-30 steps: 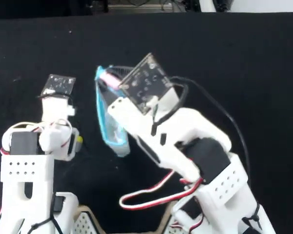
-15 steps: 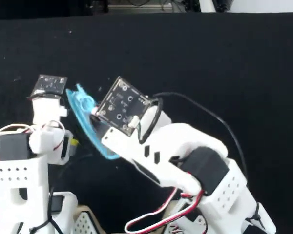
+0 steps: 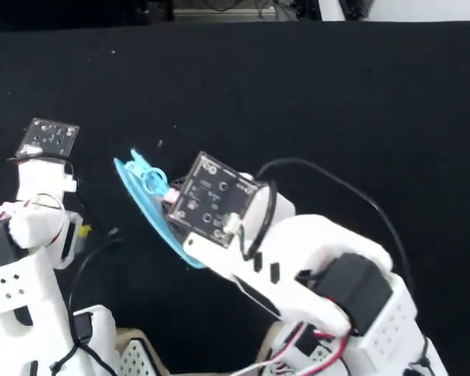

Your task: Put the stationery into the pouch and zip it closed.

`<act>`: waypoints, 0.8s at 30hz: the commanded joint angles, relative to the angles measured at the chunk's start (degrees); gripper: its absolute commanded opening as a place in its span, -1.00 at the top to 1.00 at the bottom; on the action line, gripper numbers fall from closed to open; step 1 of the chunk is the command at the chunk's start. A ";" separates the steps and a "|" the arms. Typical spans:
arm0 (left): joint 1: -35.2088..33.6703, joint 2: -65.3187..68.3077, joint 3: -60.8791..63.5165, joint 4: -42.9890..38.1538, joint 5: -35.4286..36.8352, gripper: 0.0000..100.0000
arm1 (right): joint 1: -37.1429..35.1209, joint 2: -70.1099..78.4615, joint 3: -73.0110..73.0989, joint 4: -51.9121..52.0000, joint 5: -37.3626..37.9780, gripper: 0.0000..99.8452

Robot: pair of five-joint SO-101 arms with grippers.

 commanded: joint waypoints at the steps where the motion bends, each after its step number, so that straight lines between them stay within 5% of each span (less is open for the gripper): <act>1: -0.48 -3.87 -4.62 0.35 -1.41 0.63 | -0.44 -1.89 -0.92 3.52 0.44 0.98; 12: 6.73 -25.58 -4.62 0.26 -1.58 0.62 | -0.44 -2.15 1.27 6.68 0.44 0.98; 24: 17.71 -19.34 -4.62 0.26 -2.46 0.50 | -0.53 -2.15 1.19 18.55 5.80 0.98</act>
